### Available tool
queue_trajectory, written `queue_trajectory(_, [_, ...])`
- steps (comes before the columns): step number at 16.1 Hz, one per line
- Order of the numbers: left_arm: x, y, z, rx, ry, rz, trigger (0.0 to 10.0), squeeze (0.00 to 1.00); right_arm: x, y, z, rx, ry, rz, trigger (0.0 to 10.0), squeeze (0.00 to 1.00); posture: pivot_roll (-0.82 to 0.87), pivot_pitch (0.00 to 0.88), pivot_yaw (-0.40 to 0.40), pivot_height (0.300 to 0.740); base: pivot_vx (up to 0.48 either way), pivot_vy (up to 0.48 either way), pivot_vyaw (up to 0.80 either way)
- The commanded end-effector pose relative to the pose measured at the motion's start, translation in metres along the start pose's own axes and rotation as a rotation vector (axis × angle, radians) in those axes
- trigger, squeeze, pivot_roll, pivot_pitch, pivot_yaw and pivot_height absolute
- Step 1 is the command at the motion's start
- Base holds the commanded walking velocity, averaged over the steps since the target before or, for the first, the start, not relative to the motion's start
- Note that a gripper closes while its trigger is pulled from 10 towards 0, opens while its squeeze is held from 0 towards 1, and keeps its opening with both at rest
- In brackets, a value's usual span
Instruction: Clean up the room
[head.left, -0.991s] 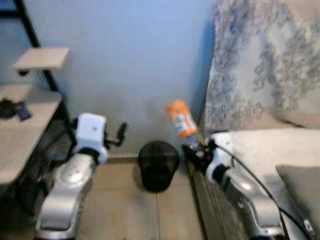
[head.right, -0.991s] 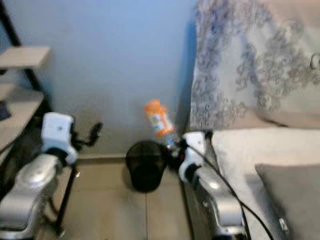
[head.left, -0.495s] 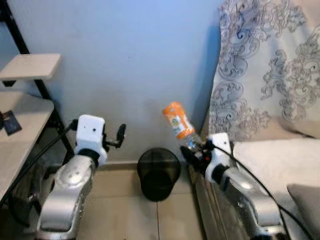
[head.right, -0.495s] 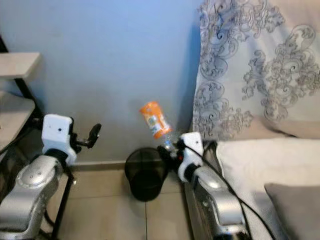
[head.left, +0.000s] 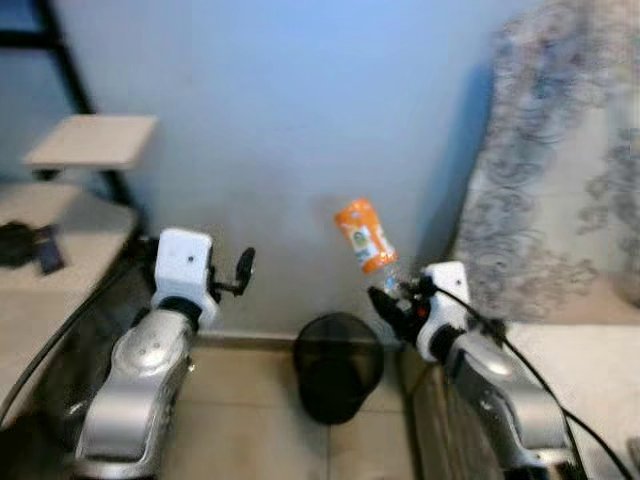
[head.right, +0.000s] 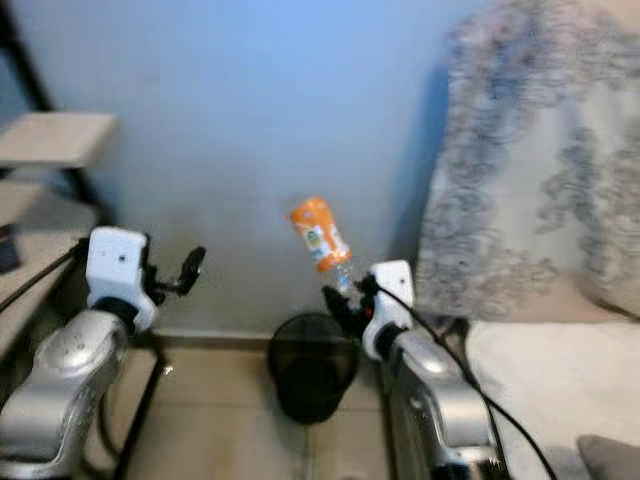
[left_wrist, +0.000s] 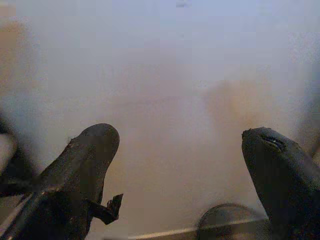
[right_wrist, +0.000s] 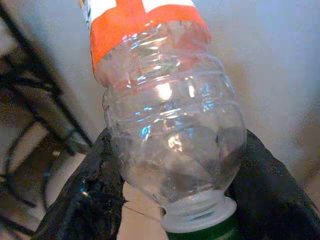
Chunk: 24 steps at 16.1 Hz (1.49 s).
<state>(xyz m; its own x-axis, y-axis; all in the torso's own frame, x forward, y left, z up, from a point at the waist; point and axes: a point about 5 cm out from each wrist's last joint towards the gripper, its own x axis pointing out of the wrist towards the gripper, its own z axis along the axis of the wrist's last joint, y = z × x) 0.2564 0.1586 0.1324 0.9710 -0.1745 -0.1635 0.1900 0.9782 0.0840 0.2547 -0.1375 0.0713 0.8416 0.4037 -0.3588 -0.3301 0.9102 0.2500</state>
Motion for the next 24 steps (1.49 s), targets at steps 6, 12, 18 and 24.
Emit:
queue_trajectory(6, [-0.001, 0.003, 0.001, 0.015, 0.001, 0.001, 10.0, 0.00, 0.004, -0.003, 0.002, -0.037, 0.038, 0.009, 10.0, 0.00, 0.05, 0.000, -0.035, 0.740, 0.338, 0.000, 0.00])
queue_trajectory(12, [-0.002, 0.000, -0.001, 0.014, 0.010, -0.013, 10.0, 0.00, 0.002, -0.011, -0.002, -0.032, 0.068, -0.017, 10.0, 0.00, 0.05, 0.000, -0.041, 0.740, 0.336, 0.000, 0.00])
queue_trajectory(18, [-0.005, -0.002, -0.009, 0.079, 0.052, -0.109, 10.0, 0.00, 0.003, -0.019, -0.006, -0.071, 0.105, -0.023, 10.0, 0.00, 0.06, 0.000, -0.052, 0.740, 0.269, 0.000, -0.25])
queue_trajectory(24, [-0.017, -0.007, -0.021, 0.143, 0.150, -0.346, 10.0, 0.00, 0.016, -0.038, -0.012, -0.312, 0.275, 0.000, 10.0, 0.00, 0.07, 0.000, -0.055, 0.740, 0.000, 0.000, 0.00])
